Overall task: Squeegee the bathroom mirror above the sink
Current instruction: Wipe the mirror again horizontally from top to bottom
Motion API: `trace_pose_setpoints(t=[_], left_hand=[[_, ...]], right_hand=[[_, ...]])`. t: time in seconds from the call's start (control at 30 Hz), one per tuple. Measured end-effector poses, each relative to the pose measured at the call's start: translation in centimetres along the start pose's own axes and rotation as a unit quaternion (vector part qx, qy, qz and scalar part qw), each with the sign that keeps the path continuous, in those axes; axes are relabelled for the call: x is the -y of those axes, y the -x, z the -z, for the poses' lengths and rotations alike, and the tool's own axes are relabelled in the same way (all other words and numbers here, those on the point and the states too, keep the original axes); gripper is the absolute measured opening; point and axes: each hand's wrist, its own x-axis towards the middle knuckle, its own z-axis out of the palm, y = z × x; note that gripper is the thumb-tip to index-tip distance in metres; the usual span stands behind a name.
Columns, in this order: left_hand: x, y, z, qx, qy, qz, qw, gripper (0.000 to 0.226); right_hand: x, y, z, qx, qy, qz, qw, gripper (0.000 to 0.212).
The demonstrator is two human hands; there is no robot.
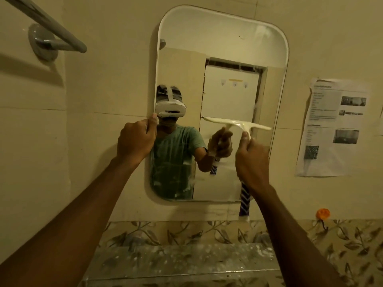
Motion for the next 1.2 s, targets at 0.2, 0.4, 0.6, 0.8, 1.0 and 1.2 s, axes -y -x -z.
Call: trace_pose_setpoints(t=[0.2,0.4,0.6,0.8,1.0,1.2], left_hand=[[-0.1,0.0,0.0,0.015,0.021,0.01,1.0,0.061],[-0.5,0.2,0.8,0.034,0.031,0.037,0.998,0.063],[-0.3,0.1,0.8,0.038,0.04,0.041,0.998,0.06],[-0.2,0.1,0.3,0.03,0.032,0.022,0.999,0.059],[-0.6,-0.1,0.9,0.072,0.048,0.063,0.994,0.068],[-0.2,-0.5,1.0,0.091,0.09,0.093,0.987,0.072]], right_hand=[[-4.4,10.3,-2.9,0.072,-0.009,-0.085,0.994,0.034],[-2.1,9.1,-1.7,0.045,-0.028,-0.053,0.997,0.036],[1.1,2.4,-2.1,-0.002,0.006,-0.018,1.0,0.039],[-3.8,13.2,-4.6,0.056,0.007,-0.112,0.992,0.036],[0.1,9.5,-3.0,0.04,-0.032,-0.058,0.997,0.037],[5.3,1.7,-3.6,0.02,-0.005,-0.014,1.0,0.035]])
